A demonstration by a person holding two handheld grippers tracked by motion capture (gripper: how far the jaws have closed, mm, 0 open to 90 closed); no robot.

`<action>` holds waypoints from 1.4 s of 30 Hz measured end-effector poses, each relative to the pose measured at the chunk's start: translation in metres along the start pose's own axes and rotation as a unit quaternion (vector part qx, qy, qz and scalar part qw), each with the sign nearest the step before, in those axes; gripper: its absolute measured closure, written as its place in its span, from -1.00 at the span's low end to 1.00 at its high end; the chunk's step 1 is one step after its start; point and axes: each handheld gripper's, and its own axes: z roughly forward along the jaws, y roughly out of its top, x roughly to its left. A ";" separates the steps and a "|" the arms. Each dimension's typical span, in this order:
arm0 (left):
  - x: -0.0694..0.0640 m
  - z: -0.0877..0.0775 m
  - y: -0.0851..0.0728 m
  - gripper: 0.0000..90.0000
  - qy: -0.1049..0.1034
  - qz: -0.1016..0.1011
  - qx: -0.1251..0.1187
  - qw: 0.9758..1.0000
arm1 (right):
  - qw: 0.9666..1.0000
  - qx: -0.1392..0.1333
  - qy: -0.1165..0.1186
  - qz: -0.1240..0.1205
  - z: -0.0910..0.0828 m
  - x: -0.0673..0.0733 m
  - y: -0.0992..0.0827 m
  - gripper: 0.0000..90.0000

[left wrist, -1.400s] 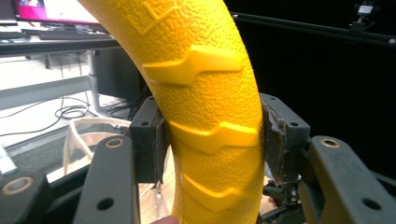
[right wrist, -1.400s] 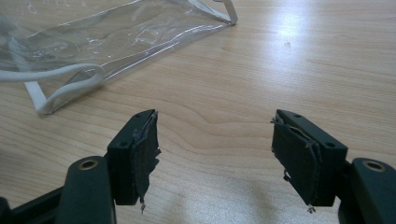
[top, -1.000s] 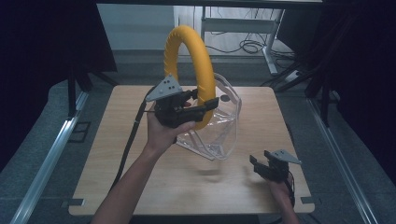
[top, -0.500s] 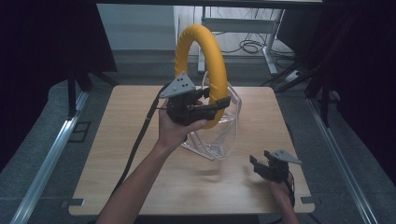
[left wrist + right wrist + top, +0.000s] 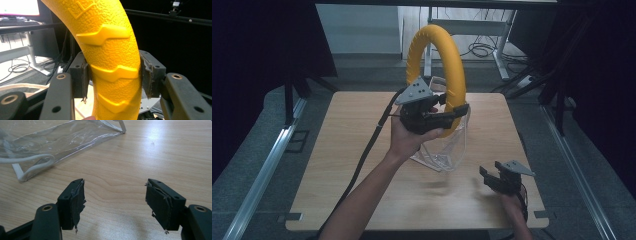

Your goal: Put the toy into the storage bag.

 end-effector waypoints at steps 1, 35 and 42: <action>0.000 0.002 -0.001 0.07 -0.002 0.000 0.001 1.000 | 1.000 -0.001 -0.001 0.001 0.000 0.000 0.000 -0.29; -0.004 0.039 -0.016 0.07 -0.036 -0.005 0.037 0.999 | 1.000 0.002 -0.002 -0.005 0.001 0.000 -0.002 -0.29; 0.003 0.046 -0.027 0.07 -0.034 -0.021 0.050 0.998 | 1.000 0.001 -0.002 -0.006 0.001 -0.001 -0.002 -0.29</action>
